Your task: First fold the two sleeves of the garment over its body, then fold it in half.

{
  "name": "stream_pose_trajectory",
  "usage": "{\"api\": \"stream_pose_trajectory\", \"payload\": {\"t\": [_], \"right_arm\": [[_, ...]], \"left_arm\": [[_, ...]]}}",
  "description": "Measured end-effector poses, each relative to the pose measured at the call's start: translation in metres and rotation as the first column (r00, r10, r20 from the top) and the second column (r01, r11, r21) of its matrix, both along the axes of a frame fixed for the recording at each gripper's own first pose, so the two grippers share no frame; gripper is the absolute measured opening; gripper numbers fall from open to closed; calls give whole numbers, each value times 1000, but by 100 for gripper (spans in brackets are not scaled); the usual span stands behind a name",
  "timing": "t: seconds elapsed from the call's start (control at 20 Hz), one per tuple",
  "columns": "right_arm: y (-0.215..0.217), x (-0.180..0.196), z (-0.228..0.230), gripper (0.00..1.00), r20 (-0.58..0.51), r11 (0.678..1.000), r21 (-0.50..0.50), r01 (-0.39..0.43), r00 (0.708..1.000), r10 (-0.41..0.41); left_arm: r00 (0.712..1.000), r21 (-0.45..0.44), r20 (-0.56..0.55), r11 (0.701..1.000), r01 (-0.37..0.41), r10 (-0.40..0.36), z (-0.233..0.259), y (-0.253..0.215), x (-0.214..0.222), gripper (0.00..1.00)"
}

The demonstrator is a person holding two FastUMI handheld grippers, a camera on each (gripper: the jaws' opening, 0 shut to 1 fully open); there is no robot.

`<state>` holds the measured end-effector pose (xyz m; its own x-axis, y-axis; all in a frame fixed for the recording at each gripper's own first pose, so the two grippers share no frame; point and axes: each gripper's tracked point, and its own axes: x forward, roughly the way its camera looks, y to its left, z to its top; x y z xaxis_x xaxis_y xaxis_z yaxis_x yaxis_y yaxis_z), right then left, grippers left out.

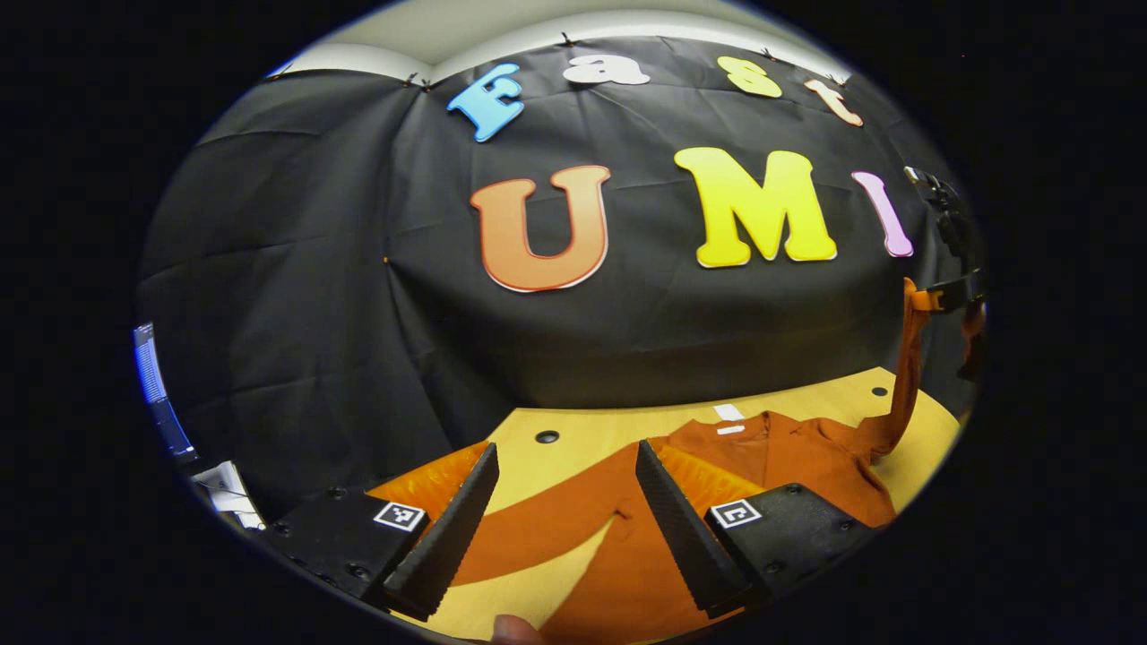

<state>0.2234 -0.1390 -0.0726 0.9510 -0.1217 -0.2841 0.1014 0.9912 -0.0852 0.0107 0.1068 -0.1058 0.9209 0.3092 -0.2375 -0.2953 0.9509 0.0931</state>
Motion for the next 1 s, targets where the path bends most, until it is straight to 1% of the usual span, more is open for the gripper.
{"api": "stream_pose_trajectory", "payload": {"t": [0.15,0.25,0.45,0.55,0.6,0.75,0.85,1.0], "right_arm": [[78,13,-4,5,4,995,-29,-94,996,94],[135,22,-18,5,-9,985,-39,-169,986,169],[244,25,-72,5,-67,962,-8,-274,960,273],[291,33,-101,5,-95,953,8,-303,948,302],[311,31,-117,5,-116,948,8,-318,942,316],[349,33,-172,5,-190,939,-12,-343,923,335],[360,35,-206,5,-241,935,-19,-354,909,340],[373,33,-246,5,-313,931,14,-365,882,351]], "left_arm": [[999,4,20,999,-44,44,3,42,-16,99],[995,5,24,995,-95,95,5,73,-29,99],[983,-13,16,983,-181,182,1,123,-58,99],[977,-9,2,977,-212,212,-2,142,-76,99],[974,-5,-9,974,-226,226,-3,151,-86,99],[964,2,-43,965,-262,261,-12,171,-111,99],[955,4,-65,957,-291,290,-20,182,-125,99],[938,-6,-110,943,-332,330,-33,192,-142,99]]}}
